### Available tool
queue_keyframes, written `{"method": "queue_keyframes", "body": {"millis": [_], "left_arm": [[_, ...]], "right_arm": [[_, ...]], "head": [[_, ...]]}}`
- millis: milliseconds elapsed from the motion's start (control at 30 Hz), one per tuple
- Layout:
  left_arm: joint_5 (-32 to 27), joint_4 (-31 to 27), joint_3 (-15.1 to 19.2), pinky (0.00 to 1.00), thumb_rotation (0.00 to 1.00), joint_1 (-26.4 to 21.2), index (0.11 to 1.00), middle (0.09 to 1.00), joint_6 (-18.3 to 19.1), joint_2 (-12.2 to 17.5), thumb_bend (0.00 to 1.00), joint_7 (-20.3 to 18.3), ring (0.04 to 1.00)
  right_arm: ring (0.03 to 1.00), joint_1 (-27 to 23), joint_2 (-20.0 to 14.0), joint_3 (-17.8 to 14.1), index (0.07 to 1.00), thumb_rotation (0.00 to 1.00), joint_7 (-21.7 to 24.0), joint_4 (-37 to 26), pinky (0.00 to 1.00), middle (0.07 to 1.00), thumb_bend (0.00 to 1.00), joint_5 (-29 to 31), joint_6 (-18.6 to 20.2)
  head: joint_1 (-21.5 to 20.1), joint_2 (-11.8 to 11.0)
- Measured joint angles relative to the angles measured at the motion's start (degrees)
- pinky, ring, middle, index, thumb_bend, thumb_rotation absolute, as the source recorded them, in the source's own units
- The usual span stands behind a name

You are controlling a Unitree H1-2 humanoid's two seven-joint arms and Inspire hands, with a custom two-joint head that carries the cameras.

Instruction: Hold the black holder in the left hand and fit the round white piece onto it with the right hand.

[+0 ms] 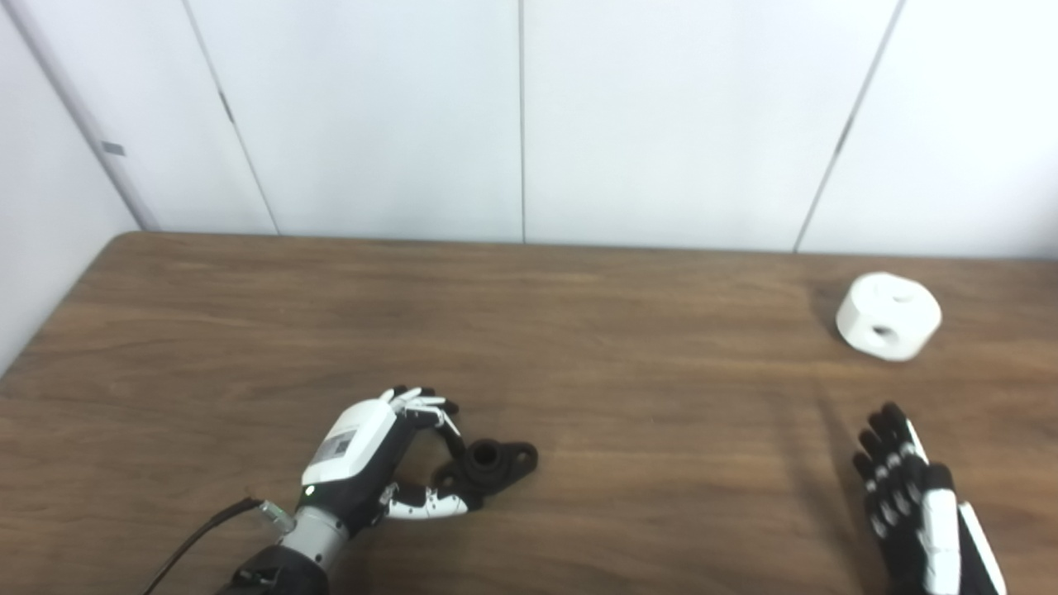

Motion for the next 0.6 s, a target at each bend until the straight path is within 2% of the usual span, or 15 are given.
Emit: {"method": "queue_keyframes", "body": {"millis": [200,333,600], "left_arm": [[1.1,-0.2,-1.9,0.97,0.05,0.0,0.486,0.809,-1.0,-1.6,0.52,-1.2,0.912],[2.2,-0.3,-2.8,0.97,0.05,0.2,0.486,0.809,-1.9,-2.3,0.52,-1.5,0.912],[3.2,2.5,-3.7,0.99,0.05,1.4,0.486,0.805,-7.3,-3.7,0.52,1.7,0.913]], "right_arm": [[1.0,0.4,0.0,0.4,1.0,1.0,-0.6,-1.3,1.0,1.0,0.54,0.0,1.3],[1.0,0.4,0.2,0.6,1.0,1.0,-1.2,-2.0,1.0,1.0,0.56,-0.2,2.4],[1.0,0.6,0.1,0.7,1.0,0.99,-1.6,-2.9,1.0,1.0,0.57,-0.4,3.6]], "head": [[-1.3,1.6],[-1.5,1.7],[-1.8,2.4]]}}
